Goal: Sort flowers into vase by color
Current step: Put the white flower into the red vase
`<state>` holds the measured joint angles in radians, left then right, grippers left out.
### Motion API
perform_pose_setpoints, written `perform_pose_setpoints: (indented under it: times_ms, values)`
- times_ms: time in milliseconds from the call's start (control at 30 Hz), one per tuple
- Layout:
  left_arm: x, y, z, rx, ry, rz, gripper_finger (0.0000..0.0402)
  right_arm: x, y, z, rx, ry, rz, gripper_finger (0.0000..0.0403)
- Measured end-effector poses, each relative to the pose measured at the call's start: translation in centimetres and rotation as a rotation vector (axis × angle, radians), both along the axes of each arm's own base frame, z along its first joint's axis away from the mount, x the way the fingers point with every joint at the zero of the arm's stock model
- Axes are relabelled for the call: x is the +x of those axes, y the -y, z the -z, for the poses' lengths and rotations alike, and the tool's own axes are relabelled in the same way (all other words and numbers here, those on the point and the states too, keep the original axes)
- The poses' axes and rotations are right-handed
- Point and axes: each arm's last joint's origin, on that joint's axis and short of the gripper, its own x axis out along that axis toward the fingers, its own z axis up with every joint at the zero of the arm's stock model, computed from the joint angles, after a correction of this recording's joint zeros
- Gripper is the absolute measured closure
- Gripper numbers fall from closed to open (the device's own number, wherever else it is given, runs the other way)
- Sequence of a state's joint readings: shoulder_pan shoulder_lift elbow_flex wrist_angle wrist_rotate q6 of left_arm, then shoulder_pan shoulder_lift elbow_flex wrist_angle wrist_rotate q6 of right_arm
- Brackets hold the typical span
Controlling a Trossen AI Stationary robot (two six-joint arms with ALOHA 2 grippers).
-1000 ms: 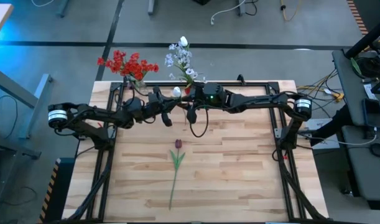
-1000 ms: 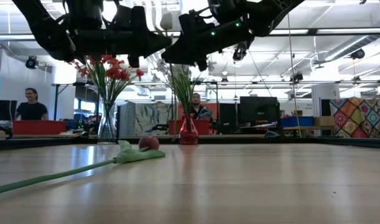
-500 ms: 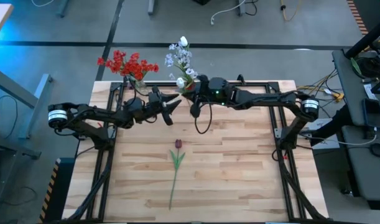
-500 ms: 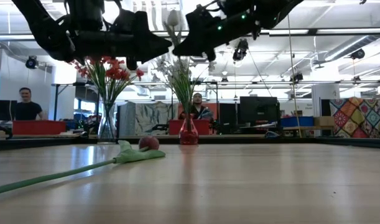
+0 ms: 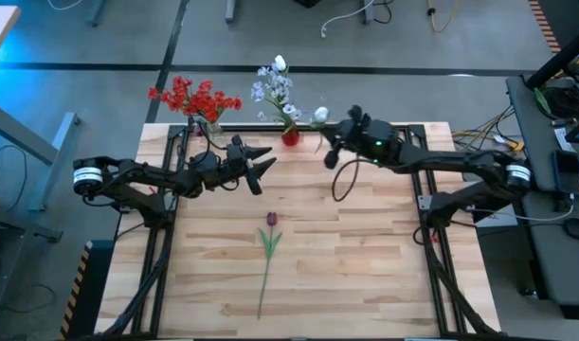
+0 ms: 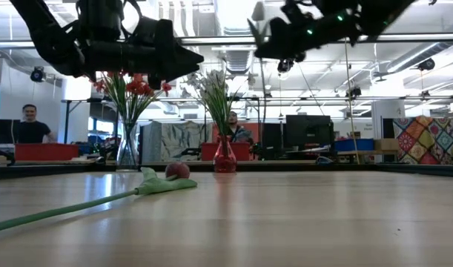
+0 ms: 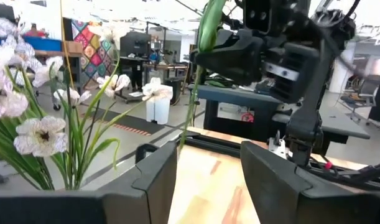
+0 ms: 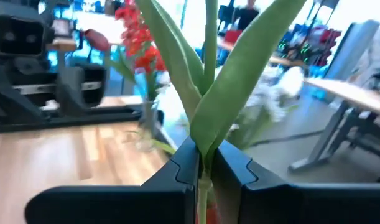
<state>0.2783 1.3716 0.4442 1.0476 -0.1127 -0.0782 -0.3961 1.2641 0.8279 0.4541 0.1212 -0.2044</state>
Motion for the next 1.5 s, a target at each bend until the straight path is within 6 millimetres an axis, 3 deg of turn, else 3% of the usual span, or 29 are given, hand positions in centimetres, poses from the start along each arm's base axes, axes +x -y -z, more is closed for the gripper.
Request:
perform_pose_setpoints:
  times_ms: [167,400,633,867,1100,1367,1500]
  values:
    - [0.0,0.0,0.1,-0.017,0.002,0.003,0.0238,-2.4,2.1,0.3,-0.075,0.057,-0.113,0.0381]
    - [-0.2,0.1,0.4,-0.055,0.008,0.008,0.0238,-2.9,5.7,-0.9,-0.196,0.097,-0.314,0.0381]
    - [-0.2,0.1,0.5,-0.059,0.004,0.008,0.0238,-0.6,10.3,-1.6,-0.226,0.093,-0.403,0.0381]
    - [-0.2,0.1,0.5,-0.062,0.006,0.008,0.0246,2.9,14.1,-1.1,-0.156,0.108,-0.521,0.0381]
    - [-0.2,0.1,0.6,-0.064,-0.003,0.008,0.0247,4.7,15.7,0.3,-0.116,0.079,-0.531,0.0381]
    - [-0.3,0.1,0.8,-0.068,-0.016,0.007,0.0247,5.1,16.0,1.7,-0.071,0.053,-0.53,0.0379]
    - [-0.3,0.1,0.8,-0.068,-0.016,0.007,0.0247,5.1,16.1,1.9,-0.051,0.046,-0.522,0.0359]
